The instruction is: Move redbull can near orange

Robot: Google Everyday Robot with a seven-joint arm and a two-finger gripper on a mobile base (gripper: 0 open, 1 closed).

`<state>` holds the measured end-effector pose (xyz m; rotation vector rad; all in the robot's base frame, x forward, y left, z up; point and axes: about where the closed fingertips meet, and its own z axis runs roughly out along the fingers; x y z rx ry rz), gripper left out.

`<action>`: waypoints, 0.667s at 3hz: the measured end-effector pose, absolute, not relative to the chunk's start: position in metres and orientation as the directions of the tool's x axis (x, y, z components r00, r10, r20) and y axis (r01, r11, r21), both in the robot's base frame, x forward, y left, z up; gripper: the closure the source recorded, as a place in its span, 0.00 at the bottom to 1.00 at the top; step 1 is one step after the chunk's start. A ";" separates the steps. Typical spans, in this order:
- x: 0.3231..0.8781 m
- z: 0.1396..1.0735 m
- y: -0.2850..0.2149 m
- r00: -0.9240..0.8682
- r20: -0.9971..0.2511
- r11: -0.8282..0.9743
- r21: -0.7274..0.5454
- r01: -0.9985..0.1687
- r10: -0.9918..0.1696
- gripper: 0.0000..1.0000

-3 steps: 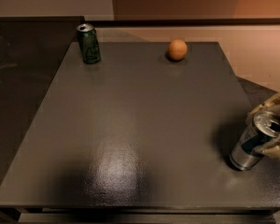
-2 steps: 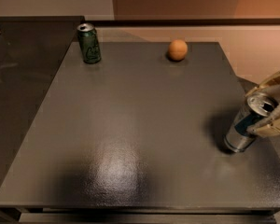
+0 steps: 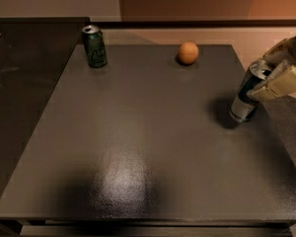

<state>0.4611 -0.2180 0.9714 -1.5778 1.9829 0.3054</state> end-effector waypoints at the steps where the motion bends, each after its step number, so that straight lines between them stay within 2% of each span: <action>1: 0.503 0.978 -0.221 -0.192 -0.561 0.342 -0.176 -0.923 -0.805 1.00; 2: 0.541 0.980 -0.227 -0.257 -0.556 0.408 -0.166 -0.898 -0.791 1.00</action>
Offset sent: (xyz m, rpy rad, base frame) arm 0.1310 -0.0213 0.0102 -0.0170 0.0320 -0.2498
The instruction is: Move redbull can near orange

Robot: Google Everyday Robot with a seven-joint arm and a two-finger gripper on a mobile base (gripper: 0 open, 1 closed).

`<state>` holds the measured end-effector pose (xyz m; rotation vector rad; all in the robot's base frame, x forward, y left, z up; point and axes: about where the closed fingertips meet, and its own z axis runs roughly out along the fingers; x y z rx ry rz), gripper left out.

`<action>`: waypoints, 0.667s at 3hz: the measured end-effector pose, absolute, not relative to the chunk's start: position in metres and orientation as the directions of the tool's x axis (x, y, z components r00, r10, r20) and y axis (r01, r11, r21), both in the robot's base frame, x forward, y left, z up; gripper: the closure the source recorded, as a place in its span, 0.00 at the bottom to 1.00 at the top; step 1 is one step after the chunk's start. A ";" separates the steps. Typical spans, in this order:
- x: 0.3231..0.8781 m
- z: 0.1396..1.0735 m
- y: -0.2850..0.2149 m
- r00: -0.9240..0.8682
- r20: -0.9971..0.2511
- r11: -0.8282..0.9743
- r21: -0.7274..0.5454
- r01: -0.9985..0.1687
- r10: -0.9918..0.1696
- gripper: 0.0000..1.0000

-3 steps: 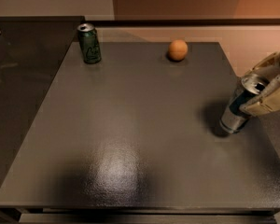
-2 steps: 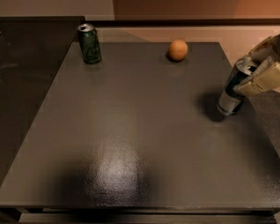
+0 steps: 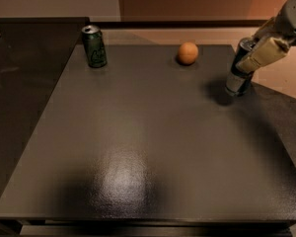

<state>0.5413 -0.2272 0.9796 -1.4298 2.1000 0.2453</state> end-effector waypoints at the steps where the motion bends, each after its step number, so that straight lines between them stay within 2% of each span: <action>1: 0.580 0.977 -0.229 -0.308 -0.552 0.459 -0.156 -0.875 -0.775 1.00; 2: 0.613 0.972 -0.223 -0.330 -0.565 0.479 -0.135 -0.867 -0.756 1.00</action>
Offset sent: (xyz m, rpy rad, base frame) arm 0.1164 0.0067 -0.0075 0.0503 0.0386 -0.1042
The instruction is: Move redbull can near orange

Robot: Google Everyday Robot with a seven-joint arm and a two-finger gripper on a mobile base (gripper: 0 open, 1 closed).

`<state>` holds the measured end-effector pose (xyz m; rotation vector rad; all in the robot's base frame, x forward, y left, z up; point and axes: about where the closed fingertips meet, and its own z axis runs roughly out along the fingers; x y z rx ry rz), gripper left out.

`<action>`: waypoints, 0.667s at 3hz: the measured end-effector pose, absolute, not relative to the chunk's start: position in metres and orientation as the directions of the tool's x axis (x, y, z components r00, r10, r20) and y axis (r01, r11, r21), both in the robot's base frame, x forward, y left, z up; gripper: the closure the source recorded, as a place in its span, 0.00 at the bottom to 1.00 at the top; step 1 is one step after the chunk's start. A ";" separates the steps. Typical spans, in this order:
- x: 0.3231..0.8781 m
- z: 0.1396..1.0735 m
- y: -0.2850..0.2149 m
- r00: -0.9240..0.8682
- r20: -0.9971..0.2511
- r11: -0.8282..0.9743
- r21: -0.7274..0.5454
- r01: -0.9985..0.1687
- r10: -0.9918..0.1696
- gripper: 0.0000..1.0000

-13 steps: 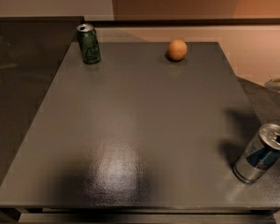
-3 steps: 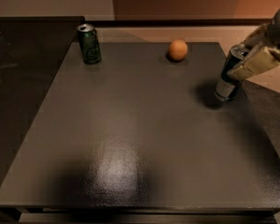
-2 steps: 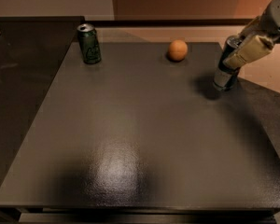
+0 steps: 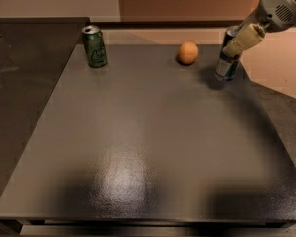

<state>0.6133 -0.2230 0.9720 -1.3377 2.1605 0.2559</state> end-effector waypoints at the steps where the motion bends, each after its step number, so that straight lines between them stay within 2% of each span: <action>1: 0.641 0.966 -0.211 -0.338 -0.583 0.485 -0.113 -0.867 -0.739 1.00; 2: 0.662 0.960 -0.203 -0.346 -0.592 0.491 -0.096 -0.866 -0.728 1.00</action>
Offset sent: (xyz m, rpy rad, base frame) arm 0.0768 0.0225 -0.0092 0.0631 0.0290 -0.0145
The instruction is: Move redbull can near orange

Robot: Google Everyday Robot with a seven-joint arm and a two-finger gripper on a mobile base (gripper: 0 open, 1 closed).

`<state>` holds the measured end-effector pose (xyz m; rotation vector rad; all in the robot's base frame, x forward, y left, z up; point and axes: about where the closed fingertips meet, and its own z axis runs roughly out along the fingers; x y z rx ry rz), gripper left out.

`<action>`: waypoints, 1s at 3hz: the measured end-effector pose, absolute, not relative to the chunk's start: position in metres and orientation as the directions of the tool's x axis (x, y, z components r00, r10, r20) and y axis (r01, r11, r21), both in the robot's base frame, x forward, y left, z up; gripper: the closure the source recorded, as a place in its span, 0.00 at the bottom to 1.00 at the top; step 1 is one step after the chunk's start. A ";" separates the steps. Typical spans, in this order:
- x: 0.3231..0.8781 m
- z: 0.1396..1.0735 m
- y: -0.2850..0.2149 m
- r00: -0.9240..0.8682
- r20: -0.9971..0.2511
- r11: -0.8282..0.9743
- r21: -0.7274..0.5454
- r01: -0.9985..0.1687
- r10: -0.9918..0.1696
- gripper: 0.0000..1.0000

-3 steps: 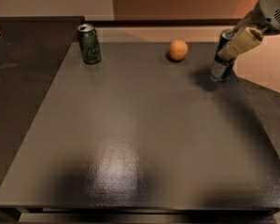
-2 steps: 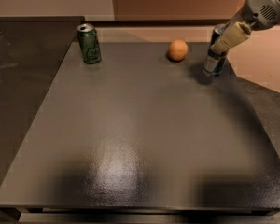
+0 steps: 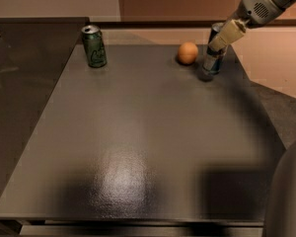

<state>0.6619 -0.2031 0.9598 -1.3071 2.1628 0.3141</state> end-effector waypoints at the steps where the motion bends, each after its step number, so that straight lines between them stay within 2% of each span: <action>1: 0.678 0.954 -0.197 -0.356 -0.591 0.496 -0.088 -0.864 -0.724 1.00; 2: 0.689 0.948 -0.194 -0.368 -0.583 0.502 -0.081 -0.861 -0.724 0.82; 3: 0.697 0.941 -0.192 -0.380 -0.577 0.507 -0.069 -0.859 -0.723 0.59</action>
Offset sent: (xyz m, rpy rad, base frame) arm 0.0419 0.0044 -0.0076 -0.0133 0.0328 -0.0242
